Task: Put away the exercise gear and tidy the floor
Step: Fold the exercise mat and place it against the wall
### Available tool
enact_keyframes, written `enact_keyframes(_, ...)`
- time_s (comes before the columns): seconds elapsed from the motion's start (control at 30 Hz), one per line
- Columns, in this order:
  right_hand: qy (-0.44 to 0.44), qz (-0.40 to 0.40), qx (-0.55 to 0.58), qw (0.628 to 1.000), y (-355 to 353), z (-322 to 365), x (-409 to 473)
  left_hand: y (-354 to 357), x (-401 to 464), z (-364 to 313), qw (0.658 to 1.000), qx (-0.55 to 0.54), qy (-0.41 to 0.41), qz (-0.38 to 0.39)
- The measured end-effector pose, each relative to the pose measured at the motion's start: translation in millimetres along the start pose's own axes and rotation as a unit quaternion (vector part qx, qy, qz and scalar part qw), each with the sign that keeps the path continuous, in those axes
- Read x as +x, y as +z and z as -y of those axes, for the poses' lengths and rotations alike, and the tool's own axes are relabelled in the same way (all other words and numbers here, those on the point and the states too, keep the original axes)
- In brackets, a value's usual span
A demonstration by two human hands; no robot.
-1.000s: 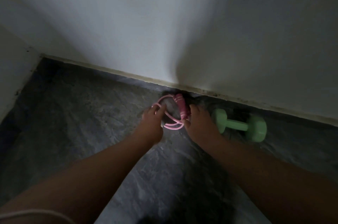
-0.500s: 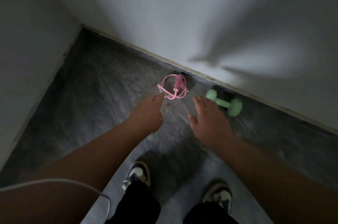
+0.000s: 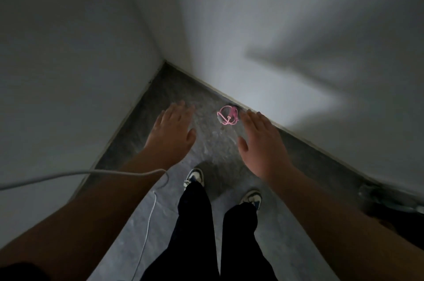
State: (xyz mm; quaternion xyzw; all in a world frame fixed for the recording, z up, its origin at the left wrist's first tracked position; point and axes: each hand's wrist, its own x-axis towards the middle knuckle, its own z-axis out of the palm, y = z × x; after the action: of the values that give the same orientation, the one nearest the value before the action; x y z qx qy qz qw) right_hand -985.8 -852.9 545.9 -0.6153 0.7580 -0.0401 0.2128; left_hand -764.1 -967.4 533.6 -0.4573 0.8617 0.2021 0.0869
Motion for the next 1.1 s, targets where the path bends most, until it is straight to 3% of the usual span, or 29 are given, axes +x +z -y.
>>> enact_keyframes(0.3,-0.025,-0.076,0.005,0.997,-136,96,-73,-148,-113,-23,0.998,0.030,-0.012,-0.055)
enact_keyframes(0.47,-0.137,-0.079,-0.008,0.987,-174,118,-94,-166,-183,-42,0.988,0.040,-0.105,-0.102)
enact_keyframes(0.6,-0.275,-0.065,-0.059,0.957,-184,130,-109,-154,-247,-69,0.967,0.042,-0.207,-0.143)
enact_keyframes(0.83,-0.479,-0.010,-0.095,0.873,-177,152,-164,-99,-401,-155,0.863,-0.052,-0.444,-0.234)
enact_keyframes(0.97,-0.597,0.024,-0.083,0.797,-160,190,-220,-70,-492,-209,0.801,-0.066,-0.539,-0.253)
enact_keyframes(1.1,-0.688,0.071,-0.080,0.718,-129,223,-301,-26,-578,-273,0.698,-0.097,-0.663,-0.252)
